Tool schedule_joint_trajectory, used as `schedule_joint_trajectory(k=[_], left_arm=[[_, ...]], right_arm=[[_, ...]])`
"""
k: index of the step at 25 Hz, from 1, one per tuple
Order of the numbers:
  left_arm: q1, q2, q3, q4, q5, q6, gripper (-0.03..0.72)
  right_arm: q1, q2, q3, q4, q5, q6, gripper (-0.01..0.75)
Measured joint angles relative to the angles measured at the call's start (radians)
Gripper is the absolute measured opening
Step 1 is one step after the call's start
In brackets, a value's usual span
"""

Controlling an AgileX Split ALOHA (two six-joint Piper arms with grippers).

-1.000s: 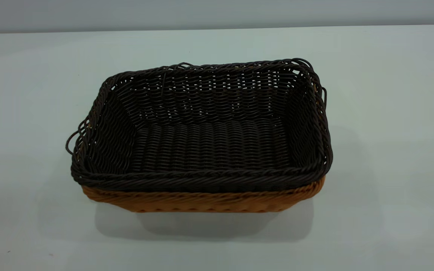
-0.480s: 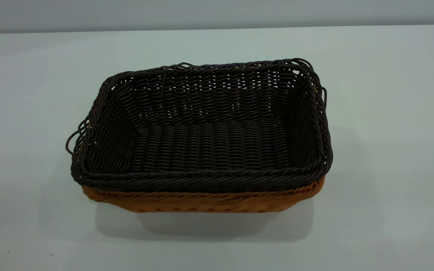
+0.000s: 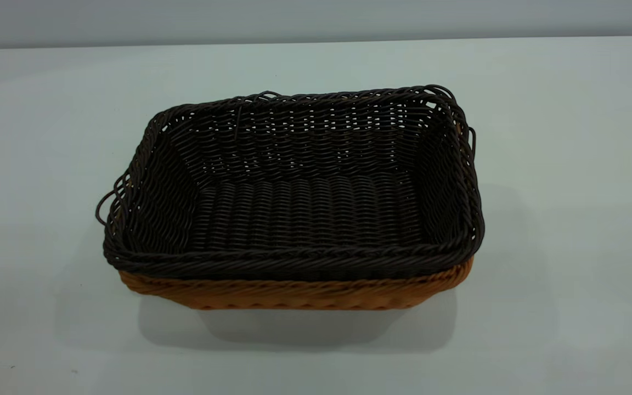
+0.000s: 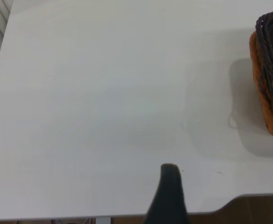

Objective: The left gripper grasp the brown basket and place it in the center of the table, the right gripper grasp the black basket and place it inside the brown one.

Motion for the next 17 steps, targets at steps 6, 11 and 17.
schedule_joint_trajectory(k=[6,11,17], left_arm=[[0.000,0.000,0.000,0.000,0.000,0.000,0.584],[0.000,0.000,0.000,0.000,0.000,0.000,0.584],[0.000,0.000,0.000,0.000,0.000,0.000,0.584]], right_arm=[[0.000,0.000,0.002,-0.027,-0.003,0.042,0.553],[0.000,0.000,0.002,-0.028,-0.003,0.045,0.553],[0.000,0.000,0.002,-0.028,-0.003,0.047,0.553]])
